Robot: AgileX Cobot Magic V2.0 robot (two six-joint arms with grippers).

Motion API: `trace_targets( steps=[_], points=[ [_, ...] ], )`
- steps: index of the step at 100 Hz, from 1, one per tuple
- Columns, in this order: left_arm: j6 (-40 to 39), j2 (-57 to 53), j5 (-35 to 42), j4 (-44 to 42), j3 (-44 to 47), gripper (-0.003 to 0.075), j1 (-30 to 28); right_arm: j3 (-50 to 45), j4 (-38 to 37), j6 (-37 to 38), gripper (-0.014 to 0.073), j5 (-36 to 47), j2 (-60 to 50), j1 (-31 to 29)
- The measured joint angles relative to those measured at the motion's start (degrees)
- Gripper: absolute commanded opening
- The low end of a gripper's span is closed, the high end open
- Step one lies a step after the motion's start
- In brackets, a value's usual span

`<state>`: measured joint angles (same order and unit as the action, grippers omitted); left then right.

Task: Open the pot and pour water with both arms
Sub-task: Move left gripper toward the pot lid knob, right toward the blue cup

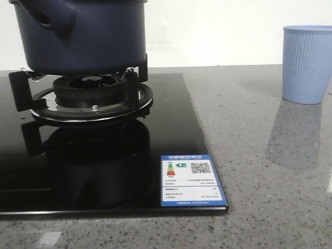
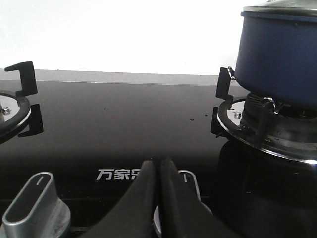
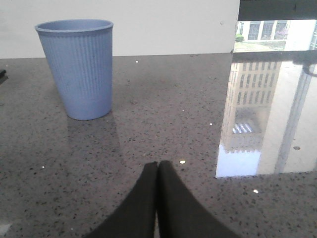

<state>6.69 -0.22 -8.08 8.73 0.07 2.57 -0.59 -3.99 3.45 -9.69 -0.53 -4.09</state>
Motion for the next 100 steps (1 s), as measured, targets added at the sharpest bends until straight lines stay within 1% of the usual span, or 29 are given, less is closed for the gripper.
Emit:
trace_targets(
  steps=[65,88,100],
  points=[
    [0.00,0.00,1.39,0.24,0.00,-0.0019,0.00,0.00,0.13,0.00,-0.0067,0.00,0.00,0.00],
    [0.00,0.00,2.17,2.48,0.00,-0.0019,0.00,0.00,4.65,0.00,-0.0067,0.00,0.00,0.00],
    [0.00,0.00,2.22,7.49,0.00,-0.0019,0.00,0.00,7.38,0.00,-0.0067,0.00,0.00,0.00]
  ],
)
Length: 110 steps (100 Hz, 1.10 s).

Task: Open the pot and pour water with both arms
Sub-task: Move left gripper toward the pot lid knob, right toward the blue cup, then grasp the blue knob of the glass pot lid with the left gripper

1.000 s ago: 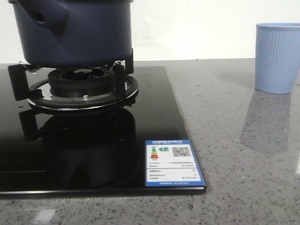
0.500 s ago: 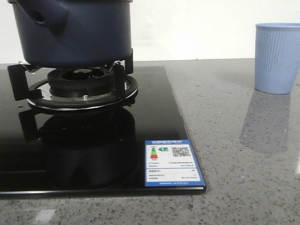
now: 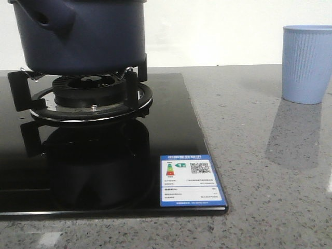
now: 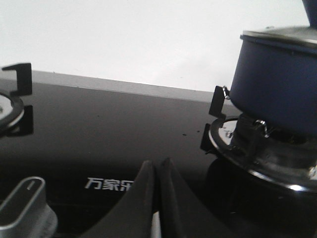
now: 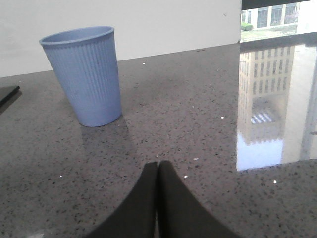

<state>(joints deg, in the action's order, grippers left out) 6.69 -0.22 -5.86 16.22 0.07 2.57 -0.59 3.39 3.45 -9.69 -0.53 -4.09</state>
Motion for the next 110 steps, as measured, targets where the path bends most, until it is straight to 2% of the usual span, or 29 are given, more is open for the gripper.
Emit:
trace_targets(
  steps=[14,34,46,56,66,82,92,110],
  points=[
    [-0.09,0.00,0.08,9.54,0.00,-0.0019,0.00,0.00,4.38,0.00,-0.0067,1.19,0.00,0.00],
    [-0.23,0.00,1.72,22.71,0.00,-0.0019,0.00,0.00,21.66,0.00,-0.0067,4.80,0.00,0.00],
    [-0.22,0.00,2.38,26.72,-0.21,-0.0019,0.00,0.13,26.19,0.00,-0.0065,4.97,0.00,0.00],
    [0.16,0.00,2.07,27.20,-1.75,-0.0019,0.00,2.08,25.71,0.00,-0.0064,2.33,0.00,0.00],
    [2.97,0.63,-0.02,25.69,-7.21,-0.0019,0.00,7.50,21.18,-0.42,-0.0064,-1.56,0.82,0.00],
    [10.40,9.27,-9.07,22.27,-19.46,-0.0019,0.00,19.43,11.35,-1.16,-0.0064,-10.54,9.63,0.00],
    [16.30,16.57,-15.46,21.62,-26.67,-0.0019,0.14,26.71,8.18,-2.98,-0.0065,-16.75,16.90,0.31],
    [21.01,27.34,-18.22,20.85,-35.06,-0.0018,6.46,34.29,7.05,-5.87,-0.0066,-19.66,26.45,5.00]
  ],
)
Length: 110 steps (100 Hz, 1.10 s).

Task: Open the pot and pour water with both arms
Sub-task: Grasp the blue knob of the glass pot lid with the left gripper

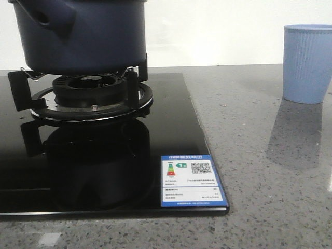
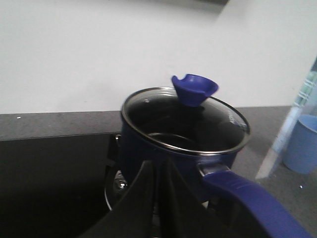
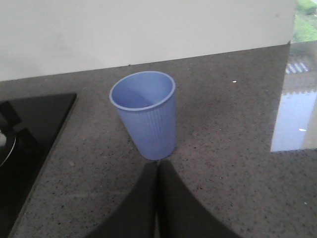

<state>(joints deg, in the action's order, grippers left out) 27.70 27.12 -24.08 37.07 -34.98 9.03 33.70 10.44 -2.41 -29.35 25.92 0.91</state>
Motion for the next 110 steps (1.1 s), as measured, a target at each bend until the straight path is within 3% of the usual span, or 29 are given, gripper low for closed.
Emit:
trace_targets(
  steps=[8,15,22,34,41,49,110],
  points=[
    [2.05,3.38,-0.22,-0.09,-2.11,-0.0016,3.24,1.30,-0.09,-1.59,-0.0061,-0.15,2.38,1.92],
    [2.78,6.07,0.20,-0.21,-3.52,0.0013,5.33,1.60,-0.09,-2.10,-0.0005,-0.15,3.95,3.24],
    [3.03,8.48,1.48,-0.21,-4.69,0.0095,6.92,1.60,-0.09,-2.51,0.0135,-0.15,4.84,3.92],
    [3.16,12.15,4.28,-0.30,-6.58,0.0335,8.45,1.60,-0.09,-2.77,0.0505,0.31,5.36,4.29],
    [3.26,14.18,6.24,-0.30,-7.38,0.0477,8.85,1.60,-0.09,-2.85,0.0617,0.55,5.36,4.29],
    [3.26,16.88,7.64,-0.30,-8.25,0.0539,8.98,1.60,-0.09,-2.90,0.0635,0.67,5.36,4.29],
    [6.63,40.75,11.95,0.14,-20.74,0.0518,14.57,1.60,-0.09,-3.00,0.0634,0.86,5.36,4.29]
  ],
)
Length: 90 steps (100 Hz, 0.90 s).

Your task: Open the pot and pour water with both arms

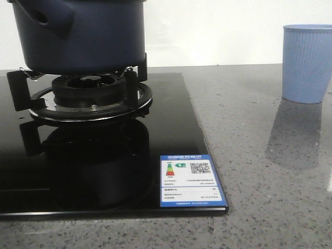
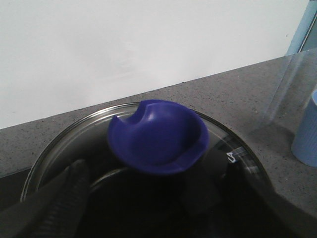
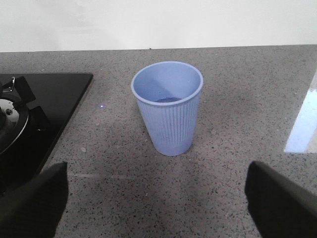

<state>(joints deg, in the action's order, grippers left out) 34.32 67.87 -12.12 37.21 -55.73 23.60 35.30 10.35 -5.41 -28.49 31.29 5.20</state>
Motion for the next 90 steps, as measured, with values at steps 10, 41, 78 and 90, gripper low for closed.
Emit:
trace_targets(
  steps=[10,41,78,90],
  points=[
    [0.00,2.43,0.23,0.00,-1.88,0.0518,0.00,0.00,0.00,0.00,0.0634,0.13,0.00,0.00],
    [0.00,8.15,0.23,0.00,-5.80,0.0516,0.08,0.00,0.00,0.00,0.0634,0.25,0.00,0.00],
    [0.00,9.02,0.23,0.12,-5.89,0.0333,0.23,0.00,0.00,0.00,0.0634,0.25,0.00,0.00],
    [0.00,9.02,0.23,0.12,-5.89,0.0306,0.23,0.00,0.00,0.00,0.0634,0.25,0.00,0.00]
  ],
)
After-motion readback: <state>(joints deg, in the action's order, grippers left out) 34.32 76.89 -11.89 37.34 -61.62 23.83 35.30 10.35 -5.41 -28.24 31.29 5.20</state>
